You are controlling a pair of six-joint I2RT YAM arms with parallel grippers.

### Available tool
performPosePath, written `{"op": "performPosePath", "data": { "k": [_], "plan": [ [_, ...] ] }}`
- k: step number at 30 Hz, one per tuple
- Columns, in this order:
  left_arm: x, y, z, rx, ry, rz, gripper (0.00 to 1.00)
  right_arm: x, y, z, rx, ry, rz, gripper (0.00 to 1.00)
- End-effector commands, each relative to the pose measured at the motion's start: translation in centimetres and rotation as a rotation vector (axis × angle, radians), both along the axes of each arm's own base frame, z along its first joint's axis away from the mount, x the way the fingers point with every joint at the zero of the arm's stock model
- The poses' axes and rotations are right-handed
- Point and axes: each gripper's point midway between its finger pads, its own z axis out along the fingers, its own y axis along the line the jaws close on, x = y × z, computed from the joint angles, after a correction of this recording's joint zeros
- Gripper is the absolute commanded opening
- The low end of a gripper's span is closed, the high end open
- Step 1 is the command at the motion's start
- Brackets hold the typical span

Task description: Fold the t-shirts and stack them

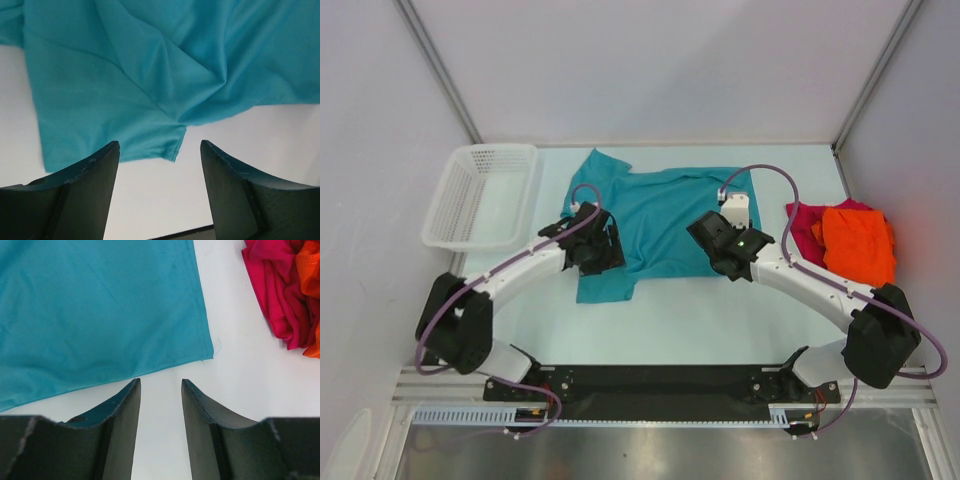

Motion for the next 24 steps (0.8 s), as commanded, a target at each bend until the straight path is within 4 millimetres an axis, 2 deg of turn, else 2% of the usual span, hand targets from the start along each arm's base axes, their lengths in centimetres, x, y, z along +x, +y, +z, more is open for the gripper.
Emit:
{"op": "performPosePath", "data": {
  "k": [1, 4, 7, 11, 13, 14, 16, 18, 19, 21, 22, 24],
  "plan": [
    [2.4, -1.0, -1.6, 0.033, -0.003, -0.029, 0.71, 0.3, 0.1, 1.1, 0.015, -0.039, -0.02, 0.44],
    [2.7, -1.5, -5.0, 0.059, 0.063, -0.04, 0.71, 0.4, -0.1, 1.1, -0.004, -0.036, -0.022, 0.43],
    [2.6, -1.7, -7.4, 0.069, 0.11, -0.045, 0.7, 0.6, -0.5, 1.2, -0.01, -0.034, -0.031, 0.43],
    [0.8, -1.6, -9.6, 0.051, 0.172, -0.045, 0.7, 0.8, -0.9, 1.5, -0.008, -0.039, -0.035, 0.43],
    [0.2, -1.7, -9.8, 0.029, 0.179, -0.045, 0.7, 0.9, -0.9, 1.6, -0.004, -0.041, -0.033, 0.43],
    [-0.8, -1.3, -10.4, 0.031, 0.201, -0.037, 0.7, 1.0, -1.1, 1.6, -0.005, -0.04, -0.038, 0.43],
    [-1.7, -1.0, -10.2, 0.013, 0.2, -0.033, 0.7, 1.1, -1.0, 1.5, -0.003, -0.04, -0.032, 0.43],
    [-3.5, -0.2, -10.8, 0.017, 0.23, -0.02, 0.7, 1.2, -1.0, 1.2, -0.008, -0.031, -0.032, 0.43],
    [-3.8, -0.1, -10.1, 0.003, 0.214, -0.018, 0.7, 1.3, -0.9, 1.0, -0.003, -0.03, -0.029, 0.43],
    [-5.5, 0.7, -10.4, 0.008, 0.235, -0.011, 0.7, 1.4, -0.7, 0.5, -0.004, -0.019, -0.024, 0.43],
    [-5.7, 0.7, -9.5, -0.008, 0.215, -0.009, 0.7, 1.4, -0.5, 0.4, 0.002, -0.017, -0.022, 0.43],
    [-7.2, 1.7, -9.5, 0.008, 0.232, 0.004, 0.7, 1.5, -0.3, 0.2, 0.009, -0.013, -0.015, 0.42]
  ]
}}
